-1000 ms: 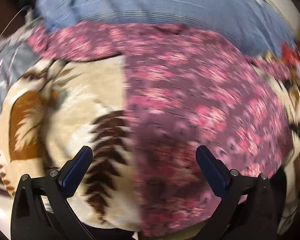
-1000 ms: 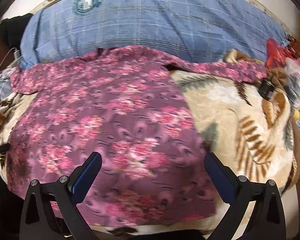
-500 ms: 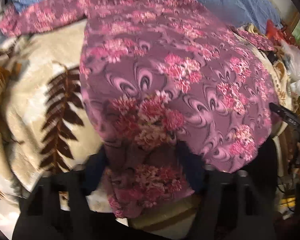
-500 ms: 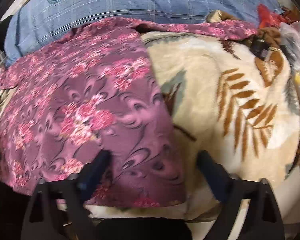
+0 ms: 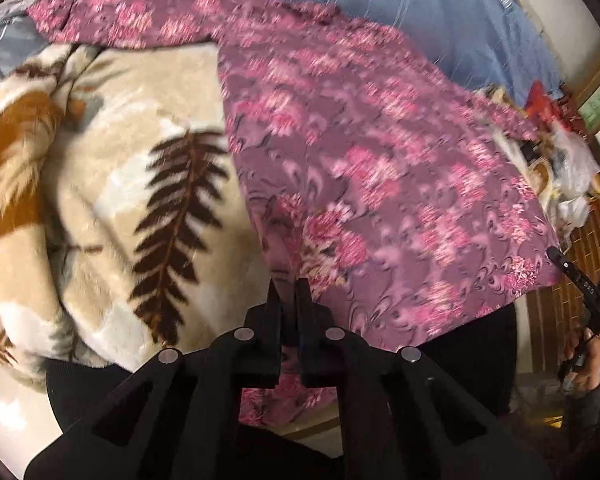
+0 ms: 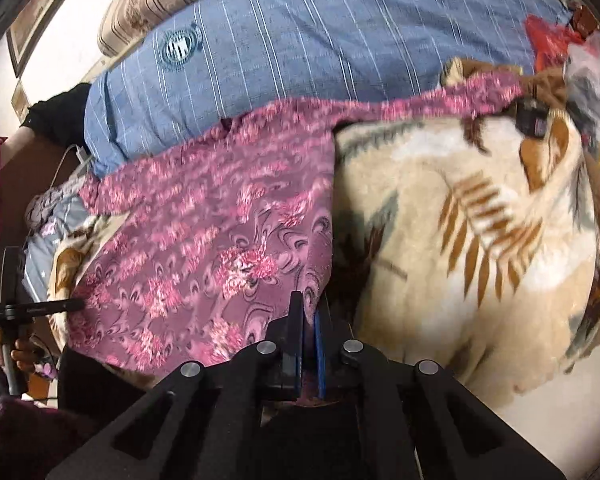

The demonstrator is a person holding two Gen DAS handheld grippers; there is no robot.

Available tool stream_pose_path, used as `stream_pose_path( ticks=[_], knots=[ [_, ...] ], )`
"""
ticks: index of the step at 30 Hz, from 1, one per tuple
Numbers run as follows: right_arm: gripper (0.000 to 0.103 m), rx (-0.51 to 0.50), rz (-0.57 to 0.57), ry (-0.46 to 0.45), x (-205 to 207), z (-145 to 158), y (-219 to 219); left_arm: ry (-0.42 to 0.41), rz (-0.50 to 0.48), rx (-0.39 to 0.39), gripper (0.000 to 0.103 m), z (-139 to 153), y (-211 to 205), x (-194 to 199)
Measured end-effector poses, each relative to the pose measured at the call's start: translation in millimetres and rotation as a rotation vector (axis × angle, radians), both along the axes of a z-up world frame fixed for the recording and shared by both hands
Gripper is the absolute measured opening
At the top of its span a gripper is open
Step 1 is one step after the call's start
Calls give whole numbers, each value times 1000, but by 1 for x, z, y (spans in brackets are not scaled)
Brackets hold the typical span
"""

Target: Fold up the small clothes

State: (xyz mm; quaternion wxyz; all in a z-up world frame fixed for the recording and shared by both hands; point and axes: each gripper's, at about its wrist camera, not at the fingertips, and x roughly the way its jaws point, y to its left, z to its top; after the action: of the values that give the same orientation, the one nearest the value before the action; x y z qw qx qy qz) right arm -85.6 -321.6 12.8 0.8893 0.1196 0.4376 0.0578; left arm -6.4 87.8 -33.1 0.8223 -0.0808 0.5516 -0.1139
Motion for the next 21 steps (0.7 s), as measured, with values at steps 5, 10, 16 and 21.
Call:
stream_pose_path(
  ticks=[5,10,16,21],
  knots=[
    [4,-5,-75,176,19,-50,-9,66,-8,18,5,-11,5,9],
    [13,-21,-76,20,44,3,-10,-113,-40,-16,27,49,10,18],
    [38,-45,-21,-122,117,25,19,-285,27,80,79,67,-30,84],
    [36,-114,3,53,170,-36,37,-201,3,234,79,6,-73,128]
  ],
)
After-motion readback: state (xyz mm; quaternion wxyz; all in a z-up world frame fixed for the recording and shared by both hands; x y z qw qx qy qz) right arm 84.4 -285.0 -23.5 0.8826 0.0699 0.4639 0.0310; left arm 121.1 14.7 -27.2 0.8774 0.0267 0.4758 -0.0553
